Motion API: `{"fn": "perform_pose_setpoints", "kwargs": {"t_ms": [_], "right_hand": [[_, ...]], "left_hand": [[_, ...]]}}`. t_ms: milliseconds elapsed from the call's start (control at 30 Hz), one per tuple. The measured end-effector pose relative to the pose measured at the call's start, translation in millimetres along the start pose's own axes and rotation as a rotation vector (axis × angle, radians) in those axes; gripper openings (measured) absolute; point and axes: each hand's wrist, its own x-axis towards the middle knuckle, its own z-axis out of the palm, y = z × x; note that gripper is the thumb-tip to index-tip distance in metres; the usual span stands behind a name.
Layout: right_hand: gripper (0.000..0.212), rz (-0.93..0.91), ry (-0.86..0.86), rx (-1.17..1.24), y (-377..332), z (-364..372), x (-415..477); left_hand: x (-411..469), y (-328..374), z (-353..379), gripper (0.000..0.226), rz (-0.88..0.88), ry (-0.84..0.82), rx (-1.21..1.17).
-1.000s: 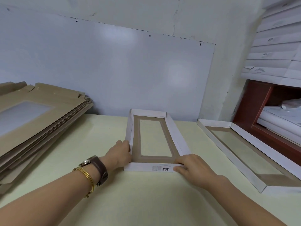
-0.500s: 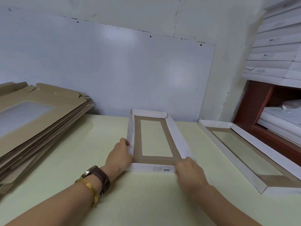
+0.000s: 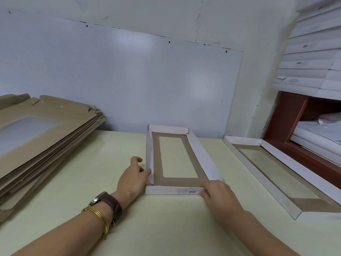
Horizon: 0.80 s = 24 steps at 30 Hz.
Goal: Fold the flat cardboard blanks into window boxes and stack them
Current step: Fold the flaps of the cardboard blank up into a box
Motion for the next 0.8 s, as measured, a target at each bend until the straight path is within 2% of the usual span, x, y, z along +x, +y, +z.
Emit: {"fn": "perform_pose_setpoints", "kwargs": {"t_ms": [133,300,400,567,700,800], "right_hand": [[0.037,0.003,0.012,0.029,13,-4,-1],[0.036,0.015,0.062,0.029,28,-6,-2],[0.033,0.010,0.088,0.023,31,-5,-4],[0.030,0.024,0.118,0.051,36,-4,-8],[0.029,0.046,0.127,0.047,45,-6,-13],[0.030,0.053,0.145,0.043,48,-7,-16]], "left_hand": [[0,-4,-1,0.033,-0.036,0.012,-0.072],[-1,5,-1,0.029,-0.110,-0.004,-0.047],[-1,24,2,0.023,-0.146,-0.080,-0.036],[-4,46,11,0.017,-0.124,-0.229,0.123],[-9,54,19,0.033,-0.120,-0.261,0.065],[-12,55,23,0.017,-0.114,-0.238,0.036]]}}
